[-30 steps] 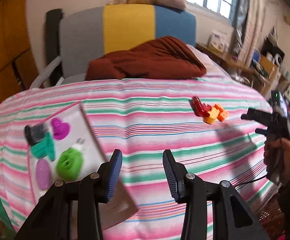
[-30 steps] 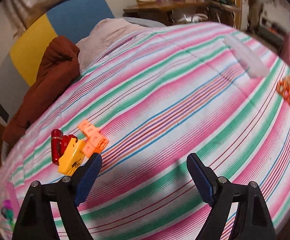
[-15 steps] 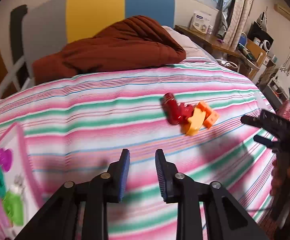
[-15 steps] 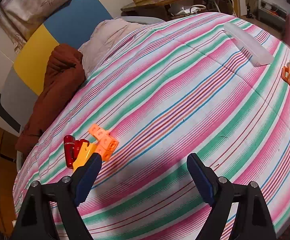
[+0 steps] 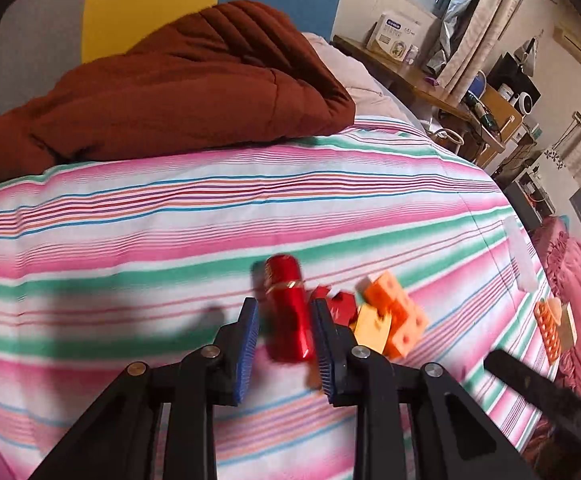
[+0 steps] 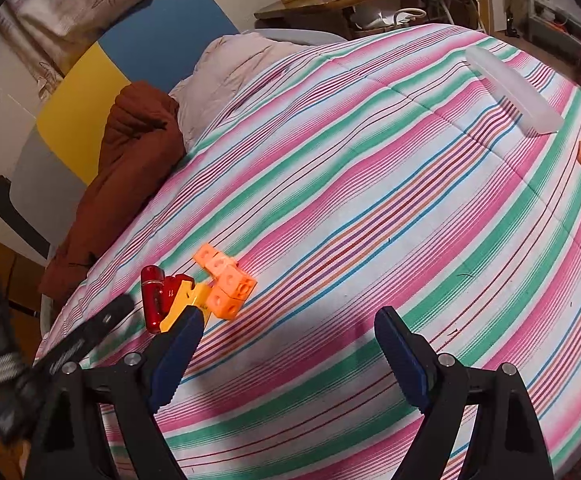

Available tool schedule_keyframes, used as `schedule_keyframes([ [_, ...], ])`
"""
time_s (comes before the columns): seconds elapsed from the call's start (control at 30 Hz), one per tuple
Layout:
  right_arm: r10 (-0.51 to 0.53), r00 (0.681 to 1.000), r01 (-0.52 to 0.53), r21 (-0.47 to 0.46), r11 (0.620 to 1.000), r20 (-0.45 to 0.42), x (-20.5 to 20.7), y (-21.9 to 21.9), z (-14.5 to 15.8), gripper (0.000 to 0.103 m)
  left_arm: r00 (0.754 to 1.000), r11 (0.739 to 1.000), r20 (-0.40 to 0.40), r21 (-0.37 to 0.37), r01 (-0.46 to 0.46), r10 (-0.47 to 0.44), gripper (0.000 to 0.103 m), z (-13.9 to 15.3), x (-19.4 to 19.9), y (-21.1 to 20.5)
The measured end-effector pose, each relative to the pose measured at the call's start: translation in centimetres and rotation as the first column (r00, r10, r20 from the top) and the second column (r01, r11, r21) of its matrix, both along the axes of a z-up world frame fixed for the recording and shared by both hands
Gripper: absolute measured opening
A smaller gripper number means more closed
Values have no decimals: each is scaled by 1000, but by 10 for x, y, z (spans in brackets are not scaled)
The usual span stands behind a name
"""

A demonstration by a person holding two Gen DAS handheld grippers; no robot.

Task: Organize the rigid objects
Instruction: 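Grasp the red cylinder with the left gripper while the right gripper approaches the orange cubes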

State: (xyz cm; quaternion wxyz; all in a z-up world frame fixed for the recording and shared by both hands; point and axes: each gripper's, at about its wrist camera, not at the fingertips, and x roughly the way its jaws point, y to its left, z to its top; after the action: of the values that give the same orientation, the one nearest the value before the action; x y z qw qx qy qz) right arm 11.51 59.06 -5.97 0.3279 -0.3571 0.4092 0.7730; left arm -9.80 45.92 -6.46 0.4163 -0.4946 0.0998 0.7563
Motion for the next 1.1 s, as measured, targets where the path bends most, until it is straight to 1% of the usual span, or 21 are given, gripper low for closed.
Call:
schedule_keyframes([
  [0.03, -2, 1000, 2, -5, 1000, 2, 0, 1, -1, 88, 1000, 1000, 5, 2, -4, 4, 27, -2, -3, 5],
  [0.1, -3, 1000, 3, -14, 1000, -2, 0, 2, -2, 88, 1000, 1000, -11, -5, -10, 10, 27, -8, -7, 17],
  [0.13, -2, 1000, 2, -15, 1000, -1, 1, 2, -3, 88, 1000, 1000, -19, -17, -10, 9, 27, -13, -10, 21],
  [0.17, 0, 1000, 0, -15, 1000, 0, 0, 2, -3, 88, 1000, 999, -24, -36, -12, 12, 30, -18, -13, 26],
  [0.2, 2, 1000, -2, -14, 1000, -1, 0, 2, -3, 88, 1000, 999, -17, -47, -19, 18, 30, -26, -16, 27],
  [0.23, 5, 1000, -5, -13, 1000, 0, -1, 2, -3, 88, 1000, 999, -14, -46, -21, 20, 26, -31, -17, 25],
  [0.27, 6, 1000, -6, -13, 1000, 1, -2, 2, -4, 88, 999, 999, -42, -32, -11, 10, 26, -31, -13, 23],
  [0.3, 7, 1000, -7, -14, 1000, 1, -2, 3, -4, 88, 995, 999, -92, -52, 16, -21, 26, -31, -5, 21],
  [0.33, 7, 1000, -7, -15, 1000, -1, -2, 3, -4, 88, 992, 997, -121, -66, 28, -36, 26, -30, 0, 19],
  [0.37, 6, 1000, -6, -14, 1000, -4, -2, 3, -4, 88, 989, 996, -140, -78, 37, -48, 26, -30, 5, 15],
  [0.43, 5, 1000, -5, -10, 1000, -6, -2, 3, -3, 88, 987, 996, -153, -79, 40, -52, 26, -29, 12, 1],
  [0.5, -1, 1000, 1, -10, 1000, -13, 0, 4, -2, 88, 986, 997, -164, -74, 23, -35, 26, -29, 20, -21],
  [0.67, -18, 1000, 17, -32, 999, -26, 4, 7, -5, 88, 987, 999, -160, -44, -24, 17, 26, -30, 45, -70],
  [0.77, -21, 999, 20, -41, 999, -29, 6, 8, -7, 87, 977, 999, -212, -34, -34, 26, 26, -31, 71, -100],
  [0.83, -17, 999, 15, -41, 999, -31, 6, 8, -8, 84, 972, 999, -232, -34, -37, 28, 26, -31, 83, -115],
  [0.93, 8, 999, -9, -39, 999, -34, 2, 4, -9, 78, 971, 998, -236, -19, -51, 45, 26, -31, 93, -129],
  [1.1, 90, 995, -90, -22, 996, -33, -17, -5, -7, 75, 972, 999, -232, -4, -45, 43, 26, -31, 94, -134],
])
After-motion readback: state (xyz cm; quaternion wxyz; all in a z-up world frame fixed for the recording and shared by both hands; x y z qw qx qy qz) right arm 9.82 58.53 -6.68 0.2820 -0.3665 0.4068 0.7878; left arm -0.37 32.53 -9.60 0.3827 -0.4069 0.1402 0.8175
